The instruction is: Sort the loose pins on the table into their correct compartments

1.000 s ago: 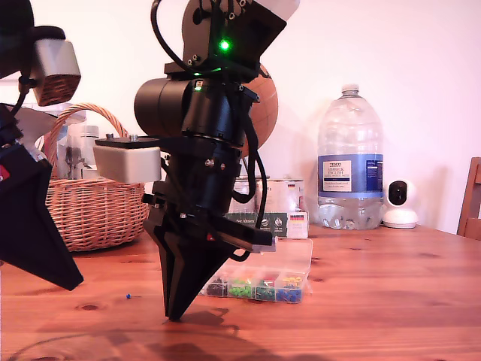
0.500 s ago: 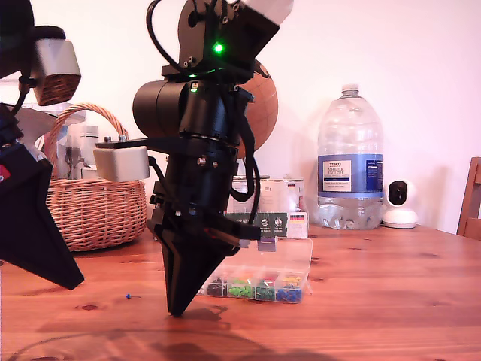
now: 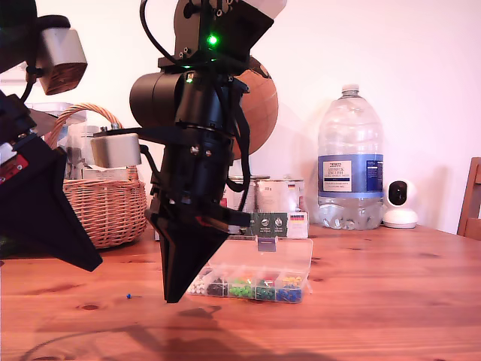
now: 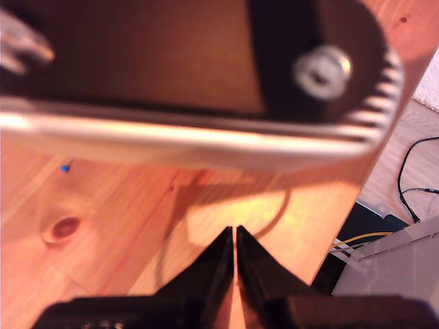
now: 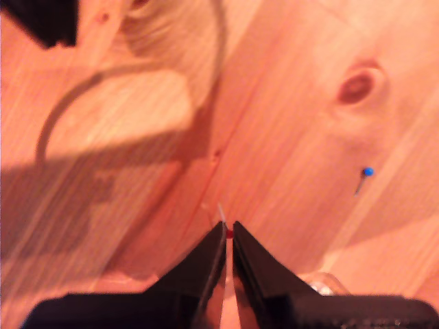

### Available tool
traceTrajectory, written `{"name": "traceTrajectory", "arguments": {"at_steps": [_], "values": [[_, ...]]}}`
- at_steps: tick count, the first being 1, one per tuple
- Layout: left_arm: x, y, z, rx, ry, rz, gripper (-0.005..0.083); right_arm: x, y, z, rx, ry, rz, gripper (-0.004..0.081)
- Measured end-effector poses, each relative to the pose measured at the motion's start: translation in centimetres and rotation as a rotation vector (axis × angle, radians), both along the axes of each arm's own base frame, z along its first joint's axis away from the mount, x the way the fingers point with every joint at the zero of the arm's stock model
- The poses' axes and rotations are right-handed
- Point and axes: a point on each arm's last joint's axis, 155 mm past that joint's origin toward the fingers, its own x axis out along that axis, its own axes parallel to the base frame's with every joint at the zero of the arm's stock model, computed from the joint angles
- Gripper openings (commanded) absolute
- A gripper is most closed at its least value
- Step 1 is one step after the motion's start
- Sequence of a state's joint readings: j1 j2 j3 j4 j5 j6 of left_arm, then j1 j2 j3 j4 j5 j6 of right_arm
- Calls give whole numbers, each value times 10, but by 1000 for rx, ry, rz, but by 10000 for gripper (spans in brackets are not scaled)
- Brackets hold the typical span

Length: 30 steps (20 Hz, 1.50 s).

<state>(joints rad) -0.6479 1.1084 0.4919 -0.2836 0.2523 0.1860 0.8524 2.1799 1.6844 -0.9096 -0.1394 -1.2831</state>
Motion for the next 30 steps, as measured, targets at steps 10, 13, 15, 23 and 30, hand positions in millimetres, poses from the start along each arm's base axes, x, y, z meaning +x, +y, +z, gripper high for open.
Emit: {"name": "traceTrajectory", "arguments": {"at_steps": [10, 13, 15, 23, 30], "values": [[-1, 1, -1, 3, 4, 0, -23, 3, -3, 0, -14, -10, -12, -13], [4, -3, 4, -17, -22, 0, -23, 4, -8, 0, -22, 6, -65, -13], [7, -6, 8, -29, -38, 0, -23, 6, -12, 2, -24, 14, -111, -13], [12, -11, 15, -60, -67, -7, -23, 21, -28, 23, -8, 33, -297, -13], [20, -27, 35, -147, -131, -37, -23, 43, -45, 40, -4, 37, -405, -13]]}}
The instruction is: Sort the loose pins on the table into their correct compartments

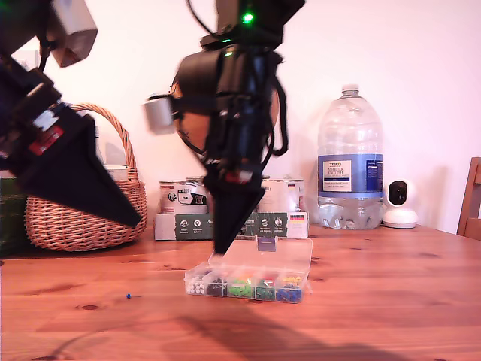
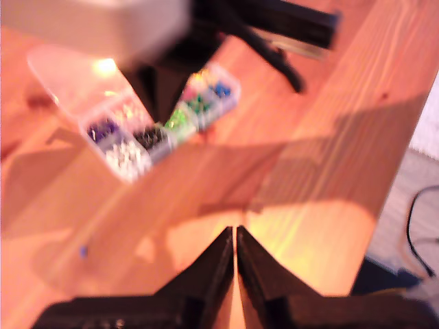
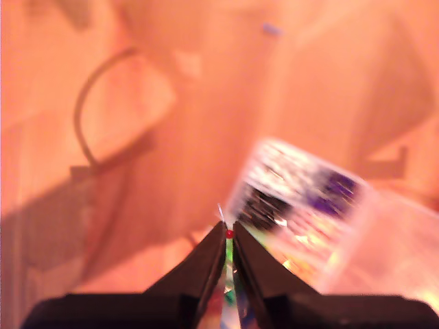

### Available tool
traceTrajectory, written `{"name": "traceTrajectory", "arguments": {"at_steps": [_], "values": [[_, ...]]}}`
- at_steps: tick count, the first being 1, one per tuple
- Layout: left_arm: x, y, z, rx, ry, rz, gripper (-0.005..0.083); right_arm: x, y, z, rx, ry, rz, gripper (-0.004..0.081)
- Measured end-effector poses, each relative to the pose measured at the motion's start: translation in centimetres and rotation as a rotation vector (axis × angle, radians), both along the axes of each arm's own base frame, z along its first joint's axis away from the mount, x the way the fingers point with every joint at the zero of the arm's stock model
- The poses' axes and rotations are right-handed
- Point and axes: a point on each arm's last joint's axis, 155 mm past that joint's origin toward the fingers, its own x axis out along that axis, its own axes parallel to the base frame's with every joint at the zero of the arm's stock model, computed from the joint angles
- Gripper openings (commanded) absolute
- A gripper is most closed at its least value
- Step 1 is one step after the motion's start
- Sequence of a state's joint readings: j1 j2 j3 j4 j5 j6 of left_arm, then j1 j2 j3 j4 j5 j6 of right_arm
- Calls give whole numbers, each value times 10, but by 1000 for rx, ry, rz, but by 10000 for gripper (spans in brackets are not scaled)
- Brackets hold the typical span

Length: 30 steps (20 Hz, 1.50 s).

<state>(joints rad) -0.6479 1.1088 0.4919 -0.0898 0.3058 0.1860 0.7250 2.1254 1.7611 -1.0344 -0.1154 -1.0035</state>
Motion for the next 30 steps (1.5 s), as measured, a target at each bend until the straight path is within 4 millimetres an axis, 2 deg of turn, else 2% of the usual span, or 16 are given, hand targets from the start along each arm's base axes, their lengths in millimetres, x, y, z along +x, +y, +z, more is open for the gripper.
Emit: {"name": "traceTrajectory", "arguments": {"at_steps": [3, 8, 12, 30], "values": [[2, -5, 7, -30, -22, -13, -23, 8, -8, 2, -15, -13, -30, -13], [4, -10, 14, -58, -42, -26, -23, 18, -38, 0, -83, -8, -83, -13], [6, -12, 18, -70, -60, -28, -23, 26, -52, -1, -93, -1, -117, -13], [3, -11, 16, -66, -46, -33, -23, 29, -50, 0, -79, -10, -120, -13]]}}
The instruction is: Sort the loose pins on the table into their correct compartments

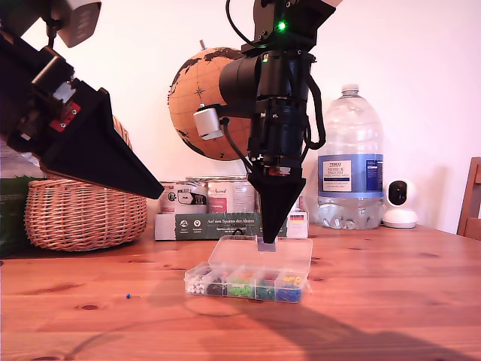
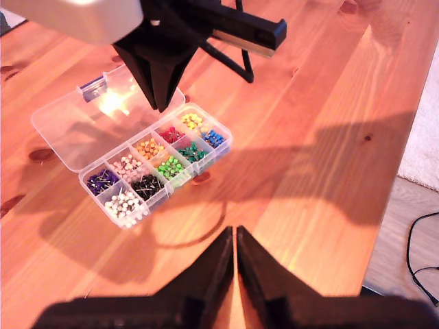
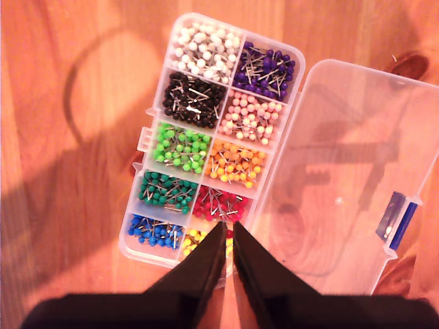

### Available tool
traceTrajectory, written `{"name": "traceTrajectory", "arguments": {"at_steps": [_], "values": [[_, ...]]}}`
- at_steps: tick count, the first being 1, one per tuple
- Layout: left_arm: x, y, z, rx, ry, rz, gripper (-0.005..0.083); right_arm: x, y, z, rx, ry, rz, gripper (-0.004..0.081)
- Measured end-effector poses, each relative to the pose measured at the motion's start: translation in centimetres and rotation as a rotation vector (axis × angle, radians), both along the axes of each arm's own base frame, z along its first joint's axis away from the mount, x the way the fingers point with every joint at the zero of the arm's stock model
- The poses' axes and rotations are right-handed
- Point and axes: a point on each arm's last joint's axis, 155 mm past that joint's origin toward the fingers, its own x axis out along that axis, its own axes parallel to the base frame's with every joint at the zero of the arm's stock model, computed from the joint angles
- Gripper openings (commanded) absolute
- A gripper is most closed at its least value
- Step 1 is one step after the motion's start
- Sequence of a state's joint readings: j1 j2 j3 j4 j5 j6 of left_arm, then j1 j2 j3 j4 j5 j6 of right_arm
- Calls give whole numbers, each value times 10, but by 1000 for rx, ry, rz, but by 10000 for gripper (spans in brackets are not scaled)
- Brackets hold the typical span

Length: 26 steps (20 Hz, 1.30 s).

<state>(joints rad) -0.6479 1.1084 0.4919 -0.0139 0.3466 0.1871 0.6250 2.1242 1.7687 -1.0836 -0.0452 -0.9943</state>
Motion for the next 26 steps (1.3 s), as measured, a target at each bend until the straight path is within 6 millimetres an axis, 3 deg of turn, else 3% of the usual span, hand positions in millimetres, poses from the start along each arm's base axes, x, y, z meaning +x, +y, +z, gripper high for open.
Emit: {"name": "traceTrajectory", "arguments": {"at_steps": [26], "values": [[1, 1, 0, 2, -1, 4, -23, -3, 1, -7, 7, 29, -1, -13]]}}
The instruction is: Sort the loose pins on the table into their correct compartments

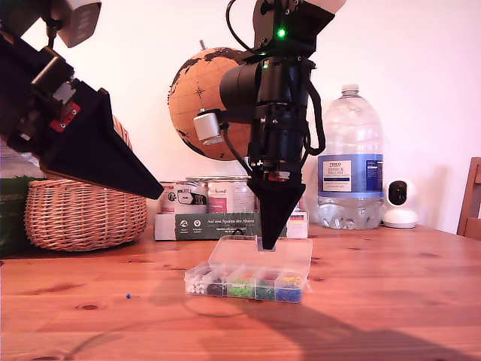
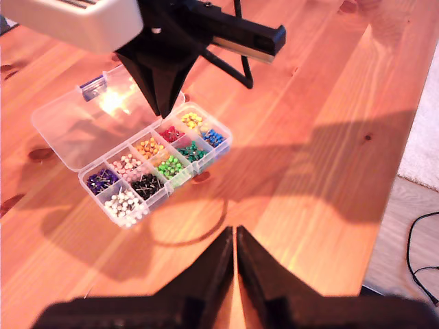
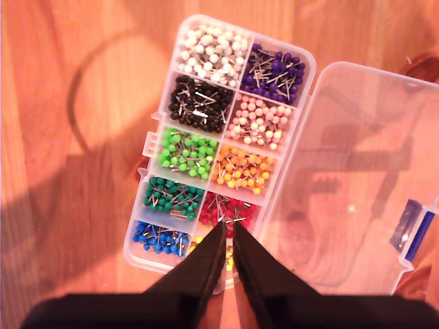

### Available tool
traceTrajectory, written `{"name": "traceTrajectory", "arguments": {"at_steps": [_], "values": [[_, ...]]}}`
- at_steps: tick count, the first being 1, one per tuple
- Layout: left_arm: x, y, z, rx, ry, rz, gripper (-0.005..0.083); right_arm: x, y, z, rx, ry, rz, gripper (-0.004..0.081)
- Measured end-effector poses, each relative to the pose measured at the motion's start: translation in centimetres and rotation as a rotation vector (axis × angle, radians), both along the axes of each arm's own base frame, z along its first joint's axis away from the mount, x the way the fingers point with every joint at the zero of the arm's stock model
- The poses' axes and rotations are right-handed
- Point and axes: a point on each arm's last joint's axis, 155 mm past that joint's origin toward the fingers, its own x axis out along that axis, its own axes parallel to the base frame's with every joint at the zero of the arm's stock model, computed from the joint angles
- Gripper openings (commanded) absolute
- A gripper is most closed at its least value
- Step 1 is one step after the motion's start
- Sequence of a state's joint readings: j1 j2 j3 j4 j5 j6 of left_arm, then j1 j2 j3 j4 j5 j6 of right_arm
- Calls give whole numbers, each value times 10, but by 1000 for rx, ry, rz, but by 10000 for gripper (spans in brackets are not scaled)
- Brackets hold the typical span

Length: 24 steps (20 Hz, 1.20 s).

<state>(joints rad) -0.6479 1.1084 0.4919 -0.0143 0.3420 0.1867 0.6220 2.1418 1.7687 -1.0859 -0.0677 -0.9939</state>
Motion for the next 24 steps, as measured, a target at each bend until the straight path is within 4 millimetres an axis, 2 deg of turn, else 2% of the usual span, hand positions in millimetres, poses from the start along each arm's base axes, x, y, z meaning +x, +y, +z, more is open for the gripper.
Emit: {"name": "traceTrajectory", "arguments": {"at_steps": [9, 13, 21, 22, 24], "values": [[0, 0, 0, 1, -1, 2, -23, -2, -1, -13, -18, 26, -1, -11], [0, 0, 0, 2, -1, 2, -23, -1, -1, -13, -19, 24, -1, 71], [0, 0, 0, 1, -1, 2, -23, 1, -4, -13, -35, 11, -6, 65], [0, 0, 0, 2, -1, 2, -23, 1, -5, -13, -35, 11, -6, 6], [0, 0, 0, 1, -1, 2, -23, 1, -5, -14, -35, 15, -25, -11]]}}
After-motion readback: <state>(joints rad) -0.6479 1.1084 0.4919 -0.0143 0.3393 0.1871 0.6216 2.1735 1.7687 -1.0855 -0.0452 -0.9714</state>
